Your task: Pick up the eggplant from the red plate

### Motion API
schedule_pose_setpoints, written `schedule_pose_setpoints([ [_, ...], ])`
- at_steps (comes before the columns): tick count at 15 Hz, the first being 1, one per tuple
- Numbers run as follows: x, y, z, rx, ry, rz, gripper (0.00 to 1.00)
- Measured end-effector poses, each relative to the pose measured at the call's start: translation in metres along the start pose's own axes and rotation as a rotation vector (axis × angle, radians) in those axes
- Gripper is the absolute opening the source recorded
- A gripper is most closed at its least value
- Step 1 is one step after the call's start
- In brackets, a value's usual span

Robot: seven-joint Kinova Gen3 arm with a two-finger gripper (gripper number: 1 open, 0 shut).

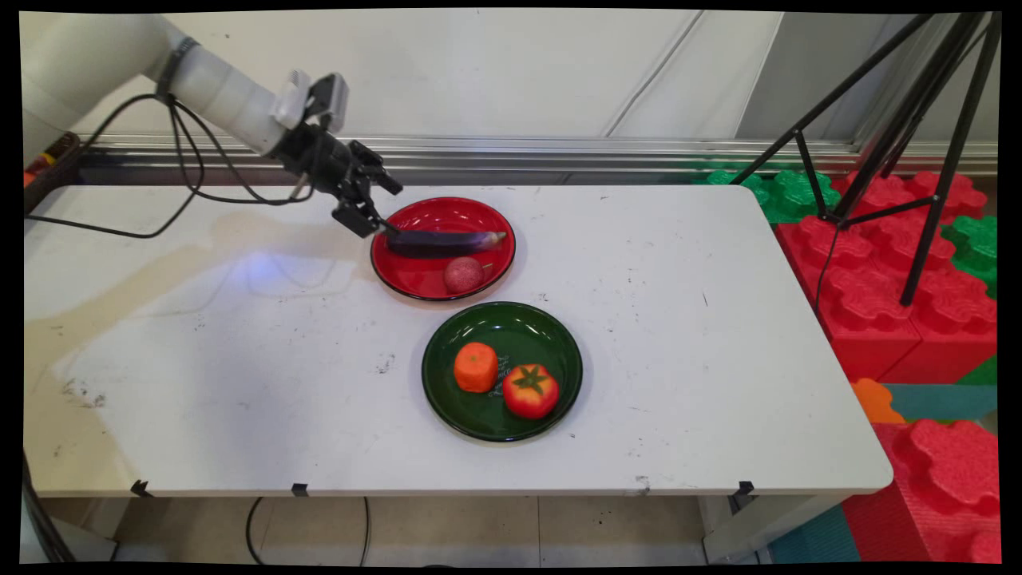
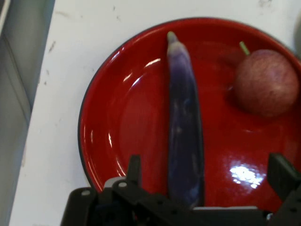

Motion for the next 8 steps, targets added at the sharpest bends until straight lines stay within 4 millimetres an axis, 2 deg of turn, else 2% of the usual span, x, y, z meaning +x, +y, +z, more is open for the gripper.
schedule_pose_setpoints([
  [5, -0.003, -0.011, 0.035, -0.018, -0.036, -0.004, 1.0],
  [8, -0.005, -0.014, 0.047, -0.029, -0.051, -0.001, 1.0],
])
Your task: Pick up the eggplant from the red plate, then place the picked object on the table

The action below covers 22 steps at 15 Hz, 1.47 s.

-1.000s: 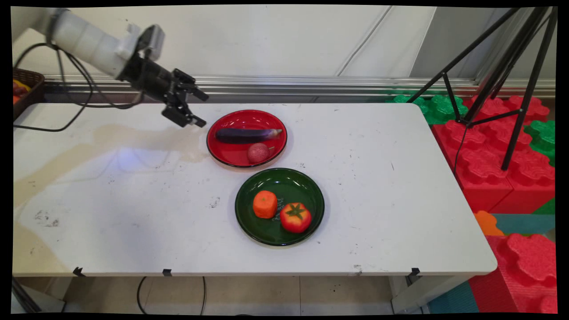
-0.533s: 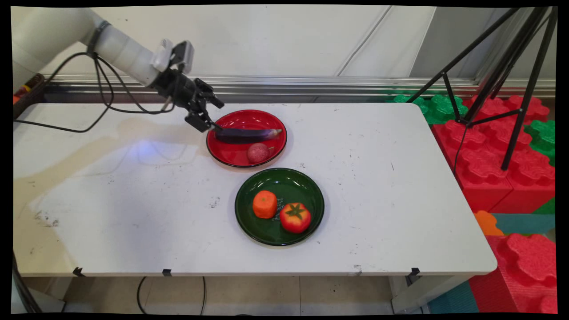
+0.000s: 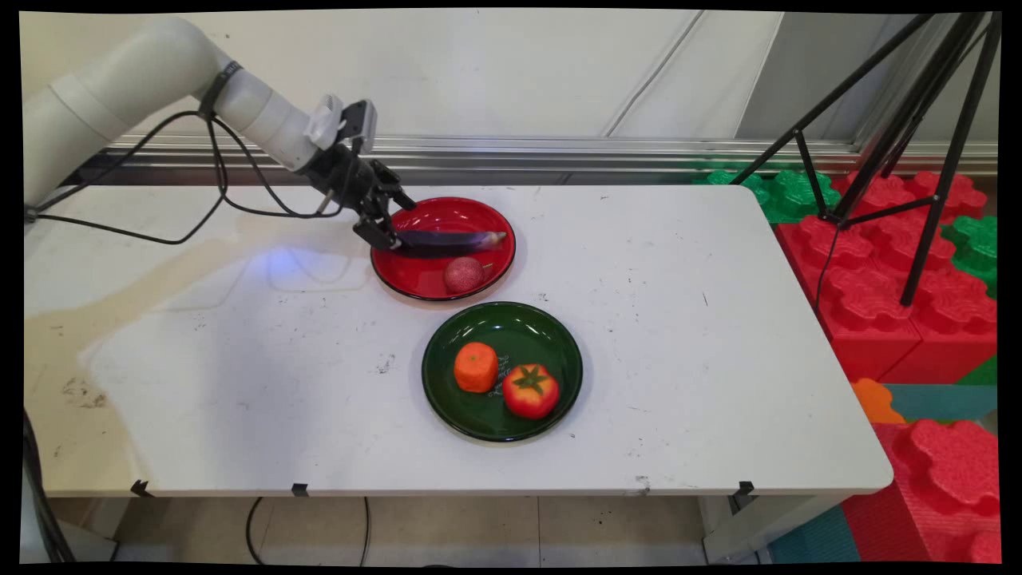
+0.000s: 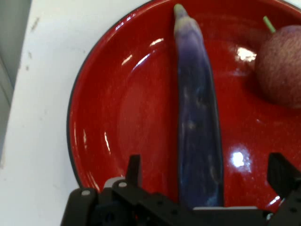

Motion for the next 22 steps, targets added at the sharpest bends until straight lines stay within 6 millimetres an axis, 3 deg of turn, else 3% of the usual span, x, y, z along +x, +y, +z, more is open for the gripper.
schedule_pose_setpoints([
  [3, -0.001, -0.004, 0.016, -0.011, -0.016, 0.005, 1.0],
  [10, -0.002, -0.01, 0.032, -0.022, -0.03, 0.014, 1.0],
  [11, -0.001, -0.01, 0.033, -0.023, -0.031, 0.015, 0.0],
  [17, 0.0, -0.012, 0.037, -0.035, -0.03, 0.019, 0.0],
  [22, -0.001, -0.01, 0.027, -0.032, -0.017, 0.01, 0.0],
])
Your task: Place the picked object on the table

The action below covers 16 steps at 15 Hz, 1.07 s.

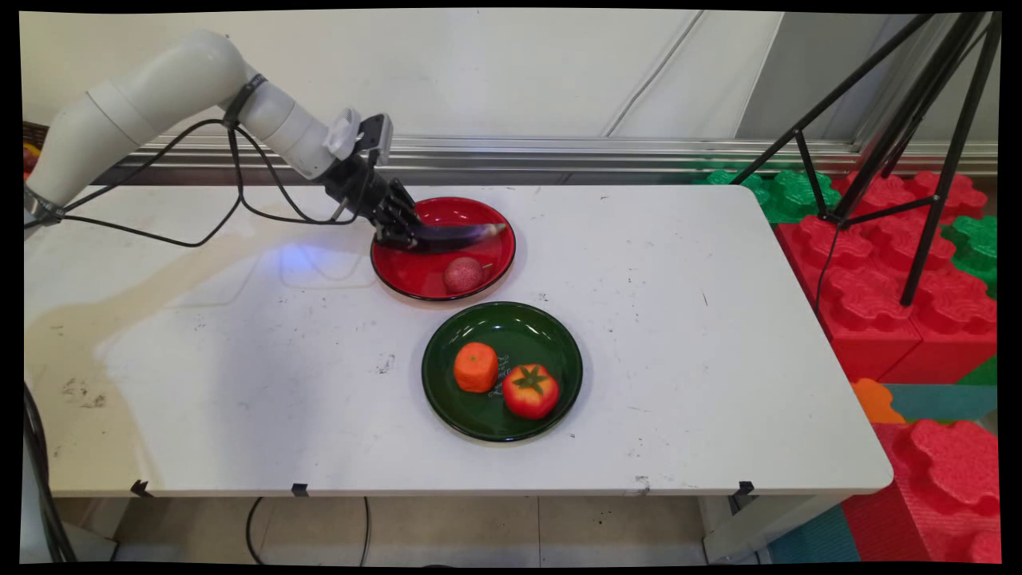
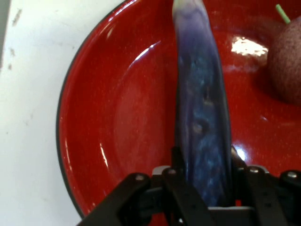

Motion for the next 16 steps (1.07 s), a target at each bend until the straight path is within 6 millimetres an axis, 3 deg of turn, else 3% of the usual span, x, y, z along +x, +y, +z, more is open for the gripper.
schedule_pose_setpoints([
  [6, 0.0, 0.007, -0.029, 0.017, 0.034, -0.014, 0.0],
  [16, -0.004, 0.042, -0.107, 0.045, 0.1, -0.076, 0.0],
])
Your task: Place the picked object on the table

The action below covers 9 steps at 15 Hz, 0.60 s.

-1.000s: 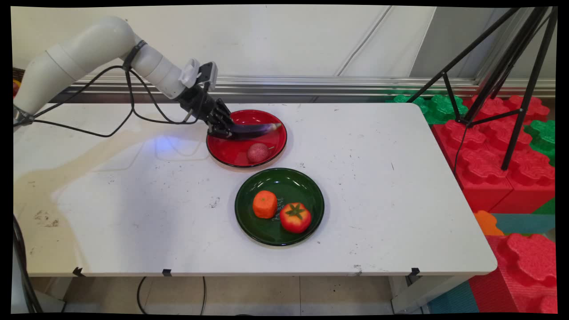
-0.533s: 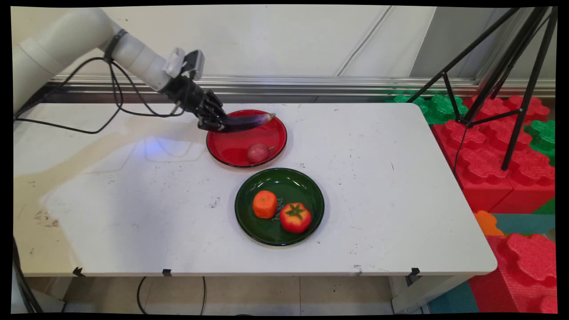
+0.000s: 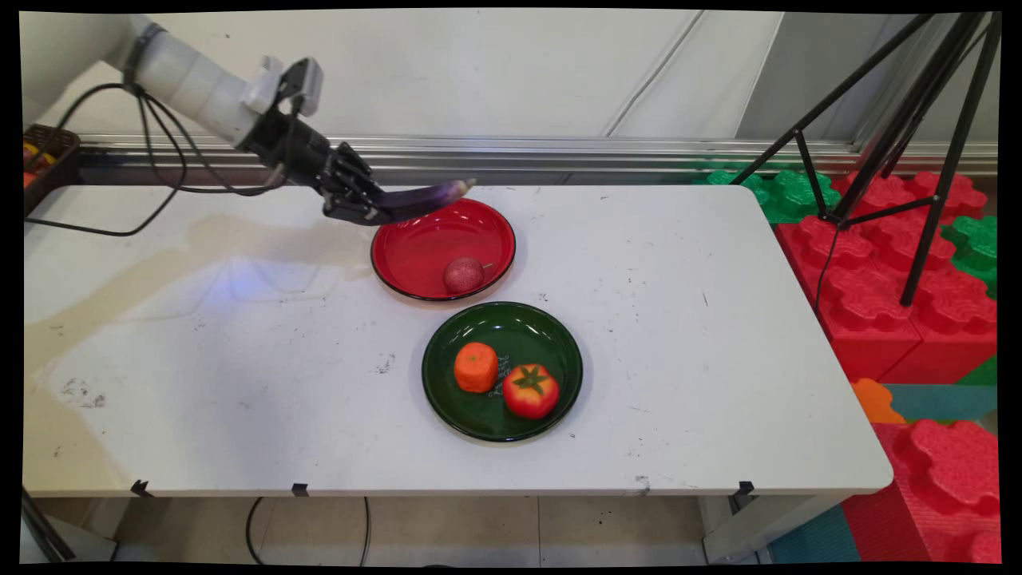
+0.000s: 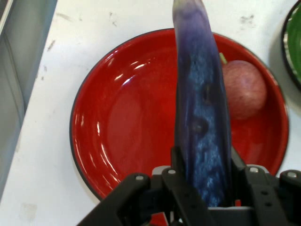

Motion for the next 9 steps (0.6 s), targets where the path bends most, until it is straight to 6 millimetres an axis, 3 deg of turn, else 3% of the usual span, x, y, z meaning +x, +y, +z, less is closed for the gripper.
schedule_pose_setpoints([
  [4, -0.006, 0.022, -0.032, -0.003, 0.002, -0.033, 0.0],
  [9, -0.02, 0.052, -0.058, -0.031, -0.021, -0.084, 0.0],
])
